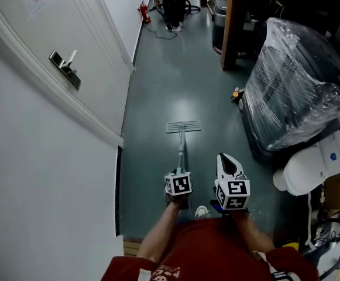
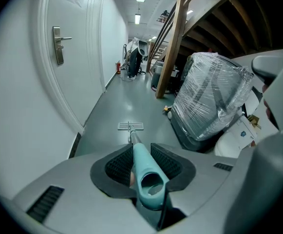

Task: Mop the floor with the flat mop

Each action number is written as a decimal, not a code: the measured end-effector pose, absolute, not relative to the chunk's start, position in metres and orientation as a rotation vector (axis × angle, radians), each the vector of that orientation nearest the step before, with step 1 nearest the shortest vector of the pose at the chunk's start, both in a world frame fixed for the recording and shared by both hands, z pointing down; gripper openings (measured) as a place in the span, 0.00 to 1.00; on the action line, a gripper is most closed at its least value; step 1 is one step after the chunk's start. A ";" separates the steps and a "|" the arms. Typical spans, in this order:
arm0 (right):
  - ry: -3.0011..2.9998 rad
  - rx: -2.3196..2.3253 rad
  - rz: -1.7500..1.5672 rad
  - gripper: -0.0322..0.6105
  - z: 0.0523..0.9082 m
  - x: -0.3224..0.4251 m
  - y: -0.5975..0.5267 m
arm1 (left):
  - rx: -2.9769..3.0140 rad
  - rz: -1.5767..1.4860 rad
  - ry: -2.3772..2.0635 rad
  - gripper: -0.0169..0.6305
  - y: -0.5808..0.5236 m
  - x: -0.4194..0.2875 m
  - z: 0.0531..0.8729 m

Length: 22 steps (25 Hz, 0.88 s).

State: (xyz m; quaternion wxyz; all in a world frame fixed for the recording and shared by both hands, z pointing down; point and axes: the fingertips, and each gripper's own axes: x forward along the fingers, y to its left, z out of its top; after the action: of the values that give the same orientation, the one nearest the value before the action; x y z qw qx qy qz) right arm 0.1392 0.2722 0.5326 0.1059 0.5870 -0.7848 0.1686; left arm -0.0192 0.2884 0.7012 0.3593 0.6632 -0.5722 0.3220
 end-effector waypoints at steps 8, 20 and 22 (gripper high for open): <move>-2.318 1.711 0.534 0.08 0.533 0.162 0.323 | 1.676 0.848 -1.492 0.22 0.346 -0.001 0.693; -2.276 1.707 0.549 0.08 0.542 0.162 0.344 | 1.690 0.845 -1.461 0.22 0.375 -0.003 0.693; -2.275 1.702 0.530 0.08 0.539 0.153 0.344 | 1.691 0.845 -1.454 0.22 0.377 -0.009 0.693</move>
State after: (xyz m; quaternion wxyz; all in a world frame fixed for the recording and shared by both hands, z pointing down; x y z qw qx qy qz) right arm 0.1532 0.3444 0.5389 0.1252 0.5842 -0.7810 0.1819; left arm -0.0091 0.3768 0.6934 0.3696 0.6588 -0.5665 0.3293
